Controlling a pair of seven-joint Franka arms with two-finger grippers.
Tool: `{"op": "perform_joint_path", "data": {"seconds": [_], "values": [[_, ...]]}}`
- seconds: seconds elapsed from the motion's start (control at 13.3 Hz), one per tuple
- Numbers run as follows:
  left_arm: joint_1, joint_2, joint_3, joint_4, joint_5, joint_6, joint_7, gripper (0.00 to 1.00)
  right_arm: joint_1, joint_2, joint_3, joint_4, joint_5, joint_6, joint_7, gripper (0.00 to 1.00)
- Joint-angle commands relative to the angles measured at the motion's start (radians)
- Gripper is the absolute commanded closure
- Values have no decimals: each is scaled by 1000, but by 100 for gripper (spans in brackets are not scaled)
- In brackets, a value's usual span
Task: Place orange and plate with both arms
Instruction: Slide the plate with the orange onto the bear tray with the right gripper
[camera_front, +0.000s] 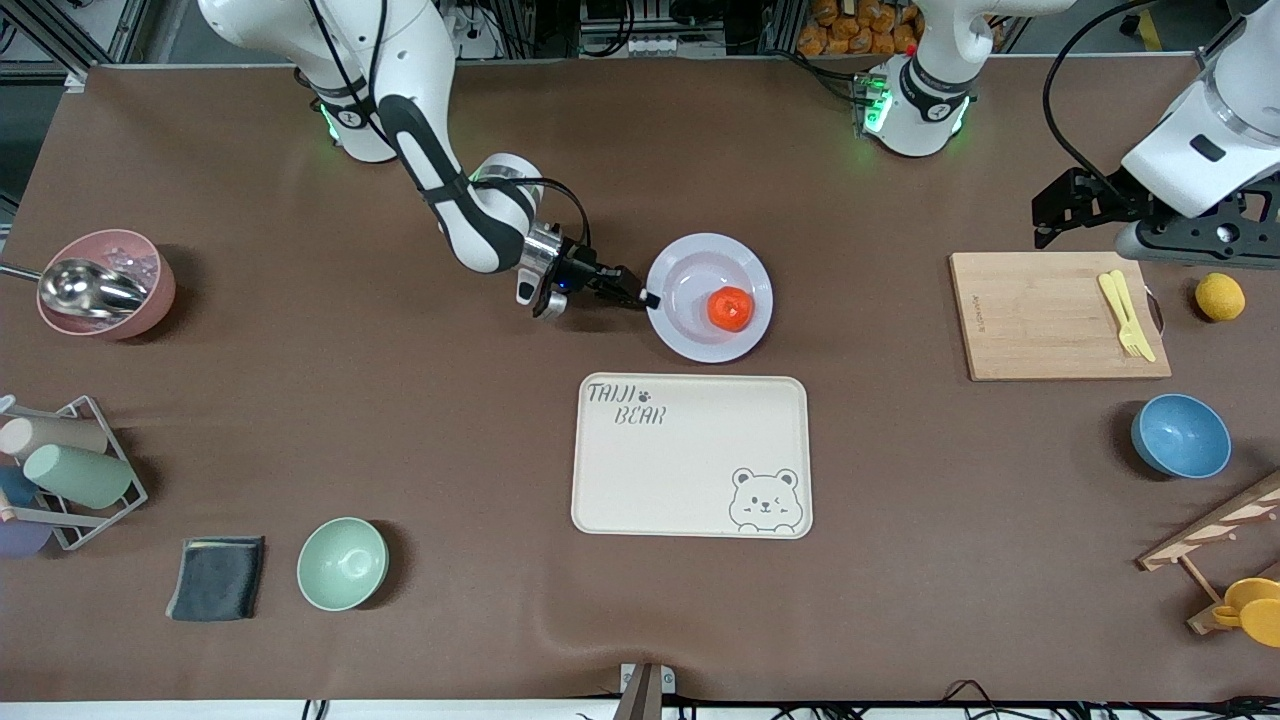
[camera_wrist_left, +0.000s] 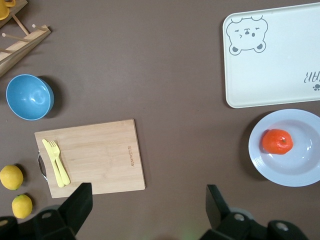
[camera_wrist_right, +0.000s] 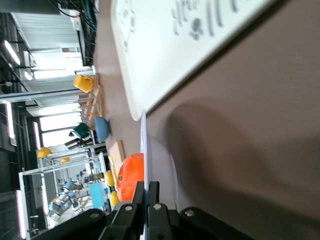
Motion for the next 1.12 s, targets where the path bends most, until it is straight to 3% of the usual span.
{"op": "perform_joint_path", "data": {"seconds": [0.0, 0.22, 0.37, 0.9, 1.05], "values": [[4, -6, 0, 4, -28, -2, 4, 0, 6, -54, -5, -5, 87, 11, -4, 100], [4, -6, -3, 4, -27, -3, 7, 0, -14, -48, -11, 52, 156, 7, 8, 100], [2, -6, -4, 5, -27, -3, 7, 0, -61, -33, -14, 115, 155, 18, 34, 100], [2, -6, -6, 7, -21, -3, 6, 0, -167, 185, -19, 362, 143, 22, 21, 100], [4, -6, -4, 7, -24, -3, 6, 0, -190, 238, -19, 415, 88, 45, 21, 100]]}}
